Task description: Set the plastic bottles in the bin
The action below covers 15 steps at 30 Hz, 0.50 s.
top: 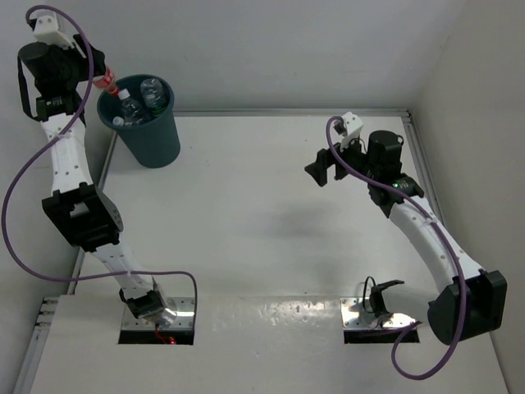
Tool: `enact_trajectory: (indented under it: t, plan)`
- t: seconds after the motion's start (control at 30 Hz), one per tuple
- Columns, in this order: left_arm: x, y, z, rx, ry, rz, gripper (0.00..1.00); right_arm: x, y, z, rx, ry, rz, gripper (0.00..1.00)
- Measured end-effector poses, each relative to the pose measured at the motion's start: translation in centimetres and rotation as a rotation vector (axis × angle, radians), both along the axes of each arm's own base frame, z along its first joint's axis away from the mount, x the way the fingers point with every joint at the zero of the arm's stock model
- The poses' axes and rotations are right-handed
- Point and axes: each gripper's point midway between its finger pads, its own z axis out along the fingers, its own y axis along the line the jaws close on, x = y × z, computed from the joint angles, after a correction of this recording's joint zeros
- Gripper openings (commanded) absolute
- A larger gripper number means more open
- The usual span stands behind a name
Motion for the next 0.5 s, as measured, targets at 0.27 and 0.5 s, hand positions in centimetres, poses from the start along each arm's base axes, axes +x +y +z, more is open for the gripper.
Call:
enact_trajectory:
  t: [0.27,0.5]
  plan:
    - [1.0,0.5,4.1,-0.016,-0.180,0.008,0.00,0.0,0.1,-0.9,-0.001,0.030,0.012,0.99]
    - [5.2,-0.4,0.1,-0.068,-0.171,-0.057,0.00,-0.1,0.1,-2.0,-0.010,0.071,0.012,0.99]
